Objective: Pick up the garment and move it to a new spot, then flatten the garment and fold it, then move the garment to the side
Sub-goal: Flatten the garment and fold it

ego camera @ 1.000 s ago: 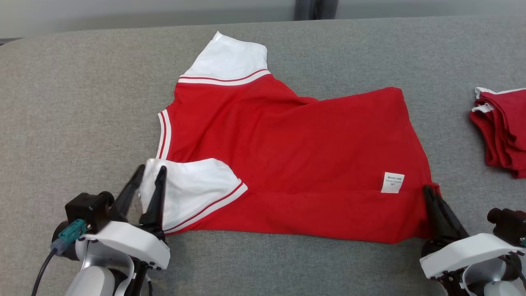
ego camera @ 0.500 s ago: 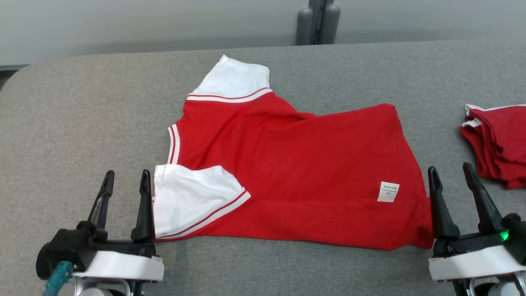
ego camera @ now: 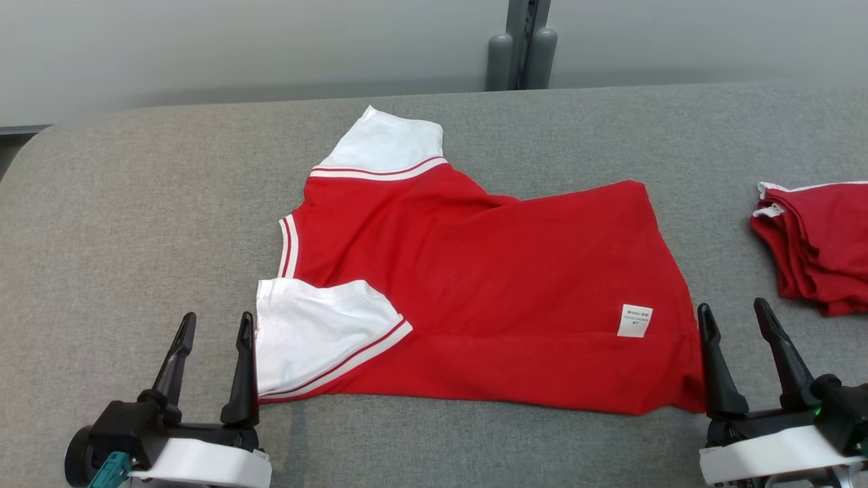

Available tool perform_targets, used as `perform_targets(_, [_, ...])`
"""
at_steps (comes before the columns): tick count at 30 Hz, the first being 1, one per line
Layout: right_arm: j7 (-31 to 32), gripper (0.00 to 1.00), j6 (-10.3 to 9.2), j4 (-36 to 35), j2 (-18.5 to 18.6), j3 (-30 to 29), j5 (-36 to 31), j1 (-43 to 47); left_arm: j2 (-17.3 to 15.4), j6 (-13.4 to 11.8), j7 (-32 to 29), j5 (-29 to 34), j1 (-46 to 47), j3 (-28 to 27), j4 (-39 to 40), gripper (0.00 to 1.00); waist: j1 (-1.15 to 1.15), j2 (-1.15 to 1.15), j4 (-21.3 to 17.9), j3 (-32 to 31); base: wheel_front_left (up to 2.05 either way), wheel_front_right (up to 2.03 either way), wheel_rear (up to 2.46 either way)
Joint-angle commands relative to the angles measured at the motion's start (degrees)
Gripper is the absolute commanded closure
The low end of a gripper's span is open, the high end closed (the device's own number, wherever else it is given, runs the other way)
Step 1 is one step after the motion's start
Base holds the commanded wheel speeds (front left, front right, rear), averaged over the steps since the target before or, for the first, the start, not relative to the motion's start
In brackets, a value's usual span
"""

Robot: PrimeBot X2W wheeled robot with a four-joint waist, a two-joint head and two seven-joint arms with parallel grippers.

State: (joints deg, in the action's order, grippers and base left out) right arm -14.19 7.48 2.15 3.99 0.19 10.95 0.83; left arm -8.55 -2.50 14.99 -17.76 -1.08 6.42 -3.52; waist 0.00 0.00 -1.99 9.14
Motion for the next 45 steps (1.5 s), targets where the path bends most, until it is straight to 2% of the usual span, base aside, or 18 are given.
perform_targets(1, [-0.49,0.0,0.03,0.14,0.07,-0.28,-0.12,-0.23,-0.15,0.41,0.22,0.25,0.05,-0.37,-0.19,0.0,0.0,0.0,-0.1,0.07,0.0,0.0,0.0])
perform_targets(9, [-0.66,0.0,0.03,1.4,-0.31,-0.2,0.03,-1.19,-0.71,1.37,-0.01,1.21,2.31,0.22,-2.54,0.0,0.0,0.0,-0.55,0.74,0.0,0.0,0.0])
perform_targets(15, [-0.82,0.0,0.03,2.21,-0.58,-0.19,0.73,-1.49,-0.72,3.32,-4.08,-0.44,3.69,1.94,-9.39,0.0,0.0,0.0,-1.13,2.06,0.0,0.0,0.0])
perform_targets(21, [-0.95,0.0,0.03,3.44,-0.79,-0.15,1.29,-1.53,-0.43,4.05,-8.14,-2.75,5.39,1.94,-17.32,0.0,0.0,0.0,-1.89,3.58,0.0,0.0,0.0])
perform_targets(28, [-0.47,0.0,0.03,5.34,-0.91,-0.48,1.86,-0.94,0.51,5.62,-11.9,-5.34,7.62,2.61,-21.32,0.0,0.0,0.0,-1.8,4.64,0.0,0.0,0.0])
perform_targets(29, [0.01,0.0,0.03,5.82,-0.9,-0.53,1.83,-0.75,0.54,5.77,-12.09,-5.56,7.85,2.76,-21.67,0.52,0.0,0.0,-1.82,4.67,0.0,0.0,0.0])
perform_targets(30, [0.52,0.0,0.03,6.77,-0.92,-0.44,1.9,-0.64,0.5,5.82,-11.8,-5.49,8.32,2.89,-21.84,1.0,0.0,0.0,-1.89,4.62,0.0,0.0,0.0])
perform_targets(37, [1.83,0.0,0.03,10.83,-0.97,0.79,2.41,-0.02,0.62,4.95,-10.03,-5.61,7.84,2.62,-21.08,1.0,0.0,0.0,-1.87,4.31,0.0,0.0,0.0])
perform_targets(45, [1.55,0.0,0.03,18.83,-0.94,1.42,4.12,-1.59,1.12,4.46,-9.28,-5.84,7.24,3.34,-19.68,1.0,0.0,0.0,-0.86,4.57,0.0,0.0,0.0])
